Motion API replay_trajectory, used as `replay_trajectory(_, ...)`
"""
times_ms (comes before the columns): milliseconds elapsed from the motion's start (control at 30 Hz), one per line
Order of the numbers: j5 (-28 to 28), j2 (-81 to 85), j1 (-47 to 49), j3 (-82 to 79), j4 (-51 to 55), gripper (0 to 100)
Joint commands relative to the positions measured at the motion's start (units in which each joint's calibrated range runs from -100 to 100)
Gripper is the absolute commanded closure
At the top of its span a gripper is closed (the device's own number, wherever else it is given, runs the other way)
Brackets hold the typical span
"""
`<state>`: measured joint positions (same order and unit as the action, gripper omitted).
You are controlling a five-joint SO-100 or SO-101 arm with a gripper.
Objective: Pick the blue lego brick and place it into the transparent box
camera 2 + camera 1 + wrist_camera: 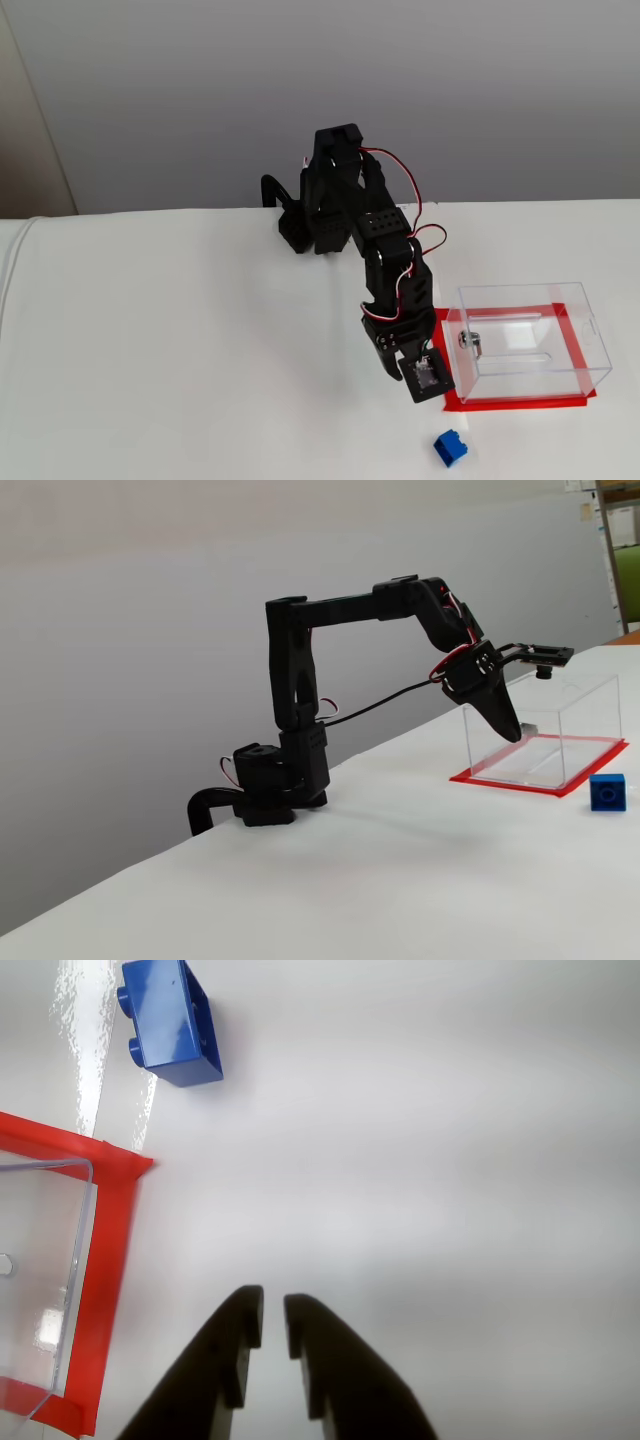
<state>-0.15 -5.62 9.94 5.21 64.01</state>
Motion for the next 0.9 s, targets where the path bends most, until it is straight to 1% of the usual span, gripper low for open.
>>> replay_trajectory(0,0.6,-1.0,-3.1,9.4,-1.0,97)
replay_trajectory(133,0.6,-4.9,-3.2,16.4,-1.0,96)
replay_trajectory(167,0.6,-5.7,-3.1,17.8,-1.0,93)
replay_trajectory(267,0.5,-7.7,-2.9,21.1,-1.0,80)
replay_trajectory(333,0.4,-8.6,-2.7,22.5,-1.0,76)
replay_trajectory(400,0.0,-9.0,-1.8,23.5,-1.0,73)
replay_trajectory(467,-0.4,-9.4,-1.1,24.6,-1.2,73)
replay_trajectory(567,-0.2,-9.7,0.1,24.3,-5.4,73)
replay_trajectory(633,1.1,-11.1,0.3,24.1,-8.9,73)
replay_trajectory(700,3.3,-12.6,0.4,24.9,-10.7,73)
replay_trajectory(767,4.1,-13.3,0.7,25.0,-11.5,73)
replay_trajectory(867,2.6,-13.4,1.9,25.0,-11.8,73)
